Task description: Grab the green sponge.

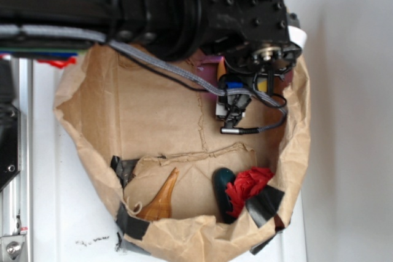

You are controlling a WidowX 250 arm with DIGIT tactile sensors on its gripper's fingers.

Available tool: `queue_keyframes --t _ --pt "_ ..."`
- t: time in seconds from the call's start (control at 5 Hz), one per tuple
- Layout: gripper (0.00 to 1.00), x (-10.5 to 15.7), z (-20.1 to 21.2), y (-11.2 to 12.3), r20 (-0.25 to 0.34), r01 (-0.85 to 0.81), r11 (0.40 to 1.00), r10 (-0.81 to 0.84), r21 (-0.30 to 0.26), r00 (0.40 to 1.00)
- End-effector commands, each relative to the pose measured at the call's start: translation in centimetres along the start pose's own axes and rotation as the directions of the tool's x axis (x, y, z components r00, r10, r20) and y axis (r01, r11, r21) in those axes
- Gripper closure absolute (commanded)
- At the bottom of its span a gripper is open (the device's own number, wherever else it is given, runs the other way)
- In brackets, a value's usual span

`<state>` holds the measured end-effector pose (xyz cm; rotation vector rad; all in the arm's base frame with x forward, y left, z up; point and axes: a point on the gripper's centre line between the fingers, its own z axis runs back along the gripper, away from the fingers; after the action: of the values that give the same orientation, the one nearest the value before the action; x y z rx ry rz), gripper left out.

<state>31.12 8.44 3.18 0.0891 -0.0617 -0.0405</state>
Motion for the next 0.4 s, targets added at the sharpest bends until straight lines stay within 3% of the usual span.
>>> queue_keyframes --t 0.0,0.2 --pt "0.34 0.47 0.12 -0.61 0.025 -0.015 1.0 0.015 0.021 1.0" --pt "1.0 0.36 0.1 -0.59 0.024 -0.027 1.0 0.027 0.016 0.999"
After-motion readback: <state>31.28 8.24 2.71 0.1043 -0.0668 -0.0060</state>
